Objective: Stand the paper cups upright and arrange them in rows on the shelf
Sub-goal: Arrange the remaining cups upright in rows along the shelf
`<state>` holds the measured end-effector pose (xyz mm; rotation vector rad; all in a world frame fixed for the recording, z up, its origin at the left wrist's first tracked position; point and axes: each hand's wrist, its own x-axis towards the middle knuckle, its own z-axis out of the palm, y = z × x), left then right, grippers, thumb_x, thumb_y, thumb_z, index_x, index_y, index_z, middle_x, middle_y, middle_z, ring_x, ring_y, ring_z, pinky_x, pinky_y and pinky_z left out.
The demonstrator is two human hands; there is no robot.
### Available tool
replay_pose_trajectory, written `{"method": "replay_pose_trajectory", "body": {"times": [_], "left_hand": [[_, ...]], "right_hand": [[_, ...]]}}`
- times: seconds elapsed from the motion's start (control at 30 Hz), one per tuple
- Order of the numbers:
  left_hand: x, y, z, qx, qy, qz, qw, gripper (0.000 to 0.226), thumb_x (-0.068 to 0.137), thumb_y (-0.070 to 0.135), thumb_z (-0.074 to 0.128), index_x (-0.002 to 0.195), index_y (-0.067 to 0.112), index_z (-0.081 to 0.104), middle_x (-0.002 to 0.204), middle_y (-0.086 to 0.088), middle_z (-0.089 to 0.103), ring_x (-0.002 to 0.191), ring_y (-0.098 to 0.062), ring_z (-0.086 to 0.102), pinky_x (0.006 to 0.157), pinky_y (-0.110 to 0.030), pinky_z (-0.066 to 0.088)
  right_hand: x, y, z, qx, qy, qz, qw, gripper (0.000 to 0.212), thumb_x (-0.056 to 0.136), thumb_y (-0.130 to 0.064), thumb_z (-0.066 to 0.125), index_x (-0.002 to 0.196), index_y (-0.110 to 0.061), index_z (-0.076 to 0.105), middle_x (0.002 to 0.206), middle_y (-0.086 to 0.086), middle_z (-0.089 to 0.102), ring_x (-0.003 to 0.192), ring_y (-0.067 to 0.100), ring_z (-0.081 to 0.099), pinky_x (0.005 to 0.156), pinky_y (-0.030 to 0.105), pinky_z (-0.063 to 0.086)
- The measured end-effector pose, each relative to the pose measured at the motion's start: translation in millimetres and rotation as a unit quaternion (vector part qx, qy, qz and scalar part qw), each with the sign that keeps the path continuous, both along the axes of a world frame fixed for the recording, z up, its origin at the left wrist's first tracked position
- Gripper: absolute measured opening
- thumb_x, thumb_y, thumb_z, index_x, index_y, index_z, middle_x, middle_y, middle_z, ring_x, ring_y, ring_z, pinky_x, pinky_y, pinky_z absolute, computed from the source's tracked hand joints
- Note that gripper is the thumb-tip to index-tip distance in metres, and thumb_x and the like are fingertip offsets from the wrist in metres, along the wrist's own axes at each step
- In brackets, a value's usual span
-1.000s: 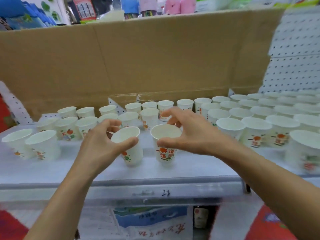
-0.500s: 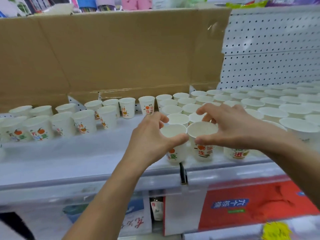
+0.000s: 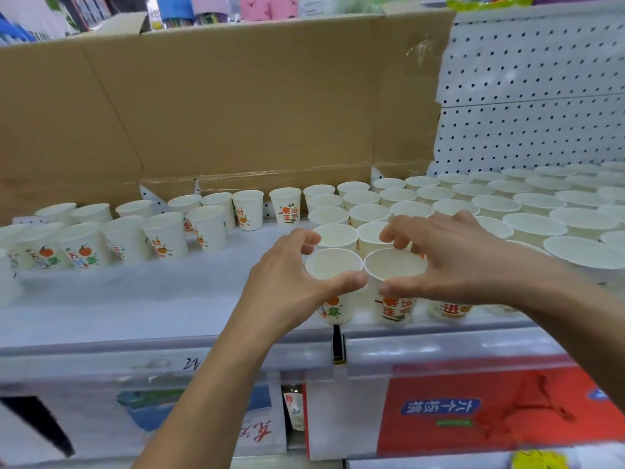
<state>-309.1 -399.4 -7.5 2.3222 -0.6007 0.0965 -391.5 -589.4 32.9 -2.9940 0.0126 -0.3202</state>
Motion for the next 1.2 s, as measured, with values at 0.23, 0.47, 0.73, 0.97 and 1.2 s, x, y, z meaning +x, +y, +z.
{"method": "replay_pose_trajectory", "body": {"times": [0.23, 0.47, 0.73, 0.97, 1.2], "left_hand": [[-5.7, -4.8, 2.9, -0.001, 0.004, 0.012, 1.0, 0.077, 0.062, 0.072, 0.069, 0.127, 0.036, 0.049, 0.128, 0.012, 0.056, 0.104, -0.011, 0.054, 0.088, -0.035, 0.051], [-13.6, -8.5, 6.4, 0.049, -0.024, 0.034, 0.998, 0.087, 0.058, 0.083, 0.058, 0.13, 0.034, 0.05, 0.13, 0.012, 0.056, 0.108, -0.013, 0.055, 0.09, -0.039, 0.051], [12.5, 24.4, 8.4, 0.01, -0.016, 0.012, 1.0, 0.073, 0.065, 0.082, 0.04, 0.124, 0.041, 0.051, 0.123, 0.022, 0.053, 0.102, 0.001, 0.054, 0.088, -0.031, 0.051], [122.9, 92.2, 28.6, 0.018, -0.116, 0.006, 0.993, 0.022, 0.089, 0.041, 0.06, 0.108, 0.03, 0.066, 0.107, 0.018, 0.063, 0.101, -0.002, 0.056, 0.085, -0.029, 0.046], [237.5, 72.5, 70.4, 0.093, -0.12, -0.057, 0.987, 0.02, 0.094, 0.028, 0.058, 0.106, 0.027, 0.073, 0.107, 0.009, 0.072, 0.098, -0.009, 0.064, 0.091, -0.028, 0.05]], "right_hand": [[1.4, -5.4, 1.2, 0.01, 0.007, 0.014, 1.0, 0.058, 0.07, -0.067, 0.064, 0.118, -0.041, 0.043, 0.115, -0.017, 0.055, 0.102, 0.007, 0.048, 0.097, 0.033, 0.028], [-0.4, -6.4, 1.1, -0.016, -0.005, 0.025, 1.0, 0.064, 0.067, -0.074, 0.056, 0.121, -0.042, 0.044, 0.118, -0.017, 0.053, 0.106, 0.008, 0.046, 0.097, 0.033, 0.026], [27.6, 4.6, 30.7, 0.108, -0.057, 0.11, 0.986, 0.052, 0.065, -0.071, 0.052, 0.109, -0.043, 0.058, 0.102, -0.026, 0.058, 0.095, -0.008, 0.052, 0.08, 0.021, 0.044], [128.1, 27.7, 46.2, 0.089, -0.062, 0.118, 0.987, 0.011, 0.088, -0.038, 0.061, 0.098, -0.038, 0.067, 0.087, -0.02, 0.064, 0.083, -0.004, 0.059, 0.07, 0.015, 0.044], [239.5, 54.5, 43.1, -0.05, 0.014, 0.044, 0.998, 0.022, 0.092, -0.028, 0.061, 0.113, -0.03, 0.068, 0.101, -0.009, 0.065, 0.092, 0.013, 0.06, 0.081, 0.034, 0.052]]}}
